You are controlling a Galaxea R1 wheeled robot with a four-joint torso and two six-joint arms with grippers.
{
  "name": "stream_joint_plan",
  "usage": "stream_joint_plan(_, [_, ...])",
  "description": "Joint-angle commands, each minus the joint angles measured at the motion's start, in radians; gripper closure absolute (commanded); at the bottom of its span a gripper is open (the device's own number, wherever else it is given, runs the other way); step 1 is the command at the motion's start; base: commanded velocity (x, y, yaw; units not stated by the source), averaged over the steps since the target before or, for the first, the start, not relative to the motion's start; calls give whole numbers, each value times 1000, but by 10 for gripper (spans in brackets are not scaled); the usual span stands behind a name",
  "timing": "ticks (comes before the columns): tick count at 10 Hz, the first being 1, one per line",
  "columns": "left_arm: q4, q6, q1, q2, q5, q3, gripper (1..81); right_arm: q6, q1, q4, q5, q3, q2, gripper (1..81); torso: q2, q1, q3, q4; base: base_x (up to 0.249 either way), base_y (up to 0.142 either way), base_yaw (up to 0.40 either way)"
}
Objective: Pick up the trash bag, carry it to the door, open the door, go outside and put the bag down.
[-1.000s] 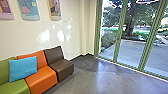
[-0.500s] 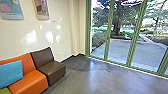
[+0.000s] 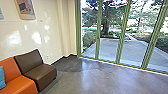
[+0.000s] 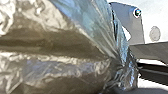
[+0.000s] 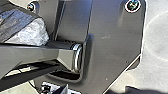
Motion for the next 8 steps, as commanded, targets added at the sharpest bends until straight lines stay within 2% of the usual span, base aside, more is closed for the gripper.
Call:
stream_joint_plan(1, [8,4,-46,4,78,5,811,-4,47,-5,-58,2,0,10,0,0,0,0,0,0,-277])
stream_joint_plan(8, [8,4,-46,4,78,5,811,-4,44,-7,-56,2,0,10,0,0,0,0,0,0,-277])
